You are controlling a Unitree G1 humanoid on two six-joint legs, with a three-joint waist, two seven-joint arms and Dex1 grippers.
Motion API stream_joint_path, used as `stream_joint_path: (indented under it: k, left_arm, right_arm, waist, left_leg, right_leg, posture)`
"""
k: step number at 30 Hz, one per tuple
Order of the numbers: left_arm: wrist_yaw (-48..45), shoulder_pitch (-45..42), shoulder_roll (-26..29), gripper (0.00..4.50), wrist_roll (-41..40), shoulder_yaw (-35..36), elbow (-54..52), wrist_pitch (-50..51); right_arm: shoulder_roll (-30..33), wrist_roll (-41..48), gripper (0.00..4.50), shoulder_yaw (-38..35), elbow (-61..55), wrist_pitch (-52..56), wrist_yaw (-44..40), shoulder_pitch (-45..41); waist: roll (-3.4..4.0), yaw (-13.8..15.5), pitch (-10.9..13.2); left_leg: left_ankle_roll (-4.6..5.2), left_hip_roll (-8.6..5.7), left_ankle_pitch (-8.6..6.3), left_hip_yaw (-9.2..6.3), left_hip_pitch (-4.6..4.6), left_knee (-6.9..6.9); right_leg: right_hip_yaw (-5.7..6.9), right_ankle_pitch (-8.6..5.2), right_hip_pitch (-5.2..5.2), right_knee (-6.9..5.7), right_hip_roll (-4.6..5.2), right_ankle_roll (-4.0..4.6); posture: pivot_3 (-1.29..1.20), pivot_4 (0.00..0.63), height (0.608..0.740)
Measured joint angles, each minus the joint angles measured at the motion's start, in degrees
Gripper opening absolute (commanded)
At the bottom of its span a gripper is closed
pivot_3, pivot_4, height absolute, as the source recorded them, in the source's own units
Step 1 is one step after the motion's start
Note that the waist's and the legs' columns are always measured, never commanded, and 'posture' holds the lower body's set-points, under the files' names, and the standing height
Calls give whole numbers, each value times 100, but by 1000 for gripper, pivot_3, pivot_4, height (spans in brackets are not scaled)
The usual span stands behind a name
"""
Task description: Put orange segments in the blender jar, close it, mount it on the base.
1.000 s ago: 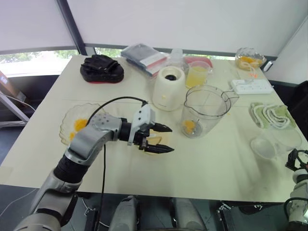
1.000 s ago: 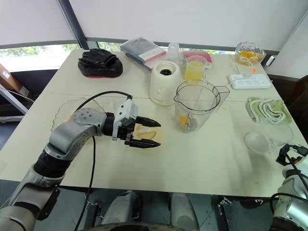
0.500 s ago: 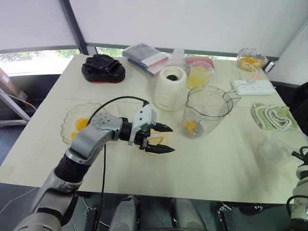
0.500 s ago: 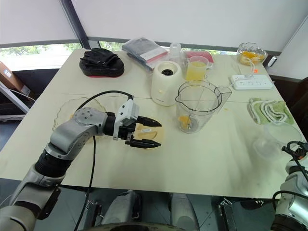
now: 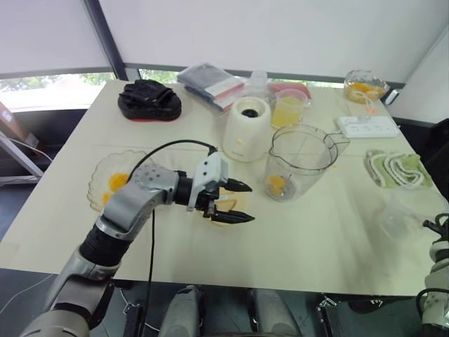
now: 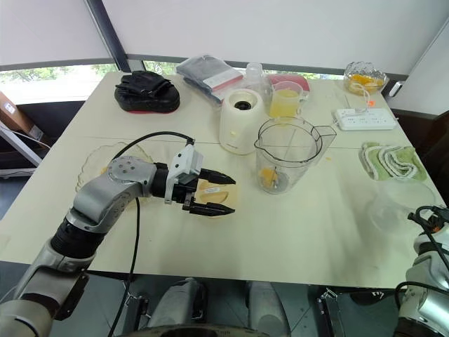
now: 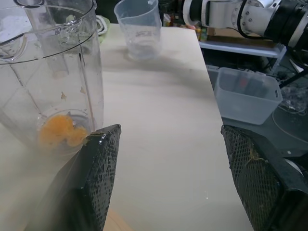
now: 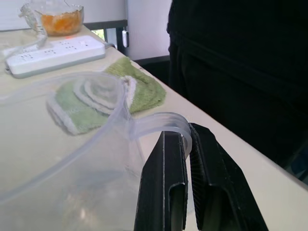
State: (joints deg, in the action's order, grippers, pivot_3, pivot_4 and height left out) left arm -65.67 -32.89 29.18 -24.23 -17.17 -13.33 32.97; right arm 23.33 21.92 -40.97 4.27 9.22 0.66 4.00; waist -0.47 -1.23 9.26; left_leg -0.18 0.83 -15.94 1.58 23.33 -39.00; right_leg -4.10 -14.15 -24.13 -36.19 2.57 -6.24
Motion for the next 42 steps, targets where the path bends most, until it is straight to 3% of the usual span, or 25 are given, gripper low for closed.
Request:
stream_joint_path:
  k: [11, 21, 42]
  left_arm:
    - [77, -117, -43, 3467, 1, 0, 188, -7]
    - [46, -181, -118, 3467, 108, -7, 432, -135]
    - [-5, -274, -283, 3467, 260, -12, 615, -336]
  right_arm:
    - [-195, 288, 40, 30, -991, 554, 384, -415]
    - [-98, 515, 40, 146, -1779, 1169, 713, -1294]
    - [1032, 546, 40, 1068, -2228, 2265, 521, -3268]
  waist:
    - [5, 6, 3]
    - [8, 11, 6]
    - [14, 15, 15]
  left_leg:
    - [0, 0, 0, 0, 1, 0]
    - [0, -1, 0, -1, 6, 2]
    - [3, -1, -1, 1, 12, 7]
  right_leg:
    - [0, 0, -2, 0, 0, -1]
    - [1, 0, -8, -1, -1, -1]
    - [2, 0, -17, 0, -1, -3]
  posture:
    - [0, 150, 740]
    - [0, 150, 740]
    - [0, 150, 740]
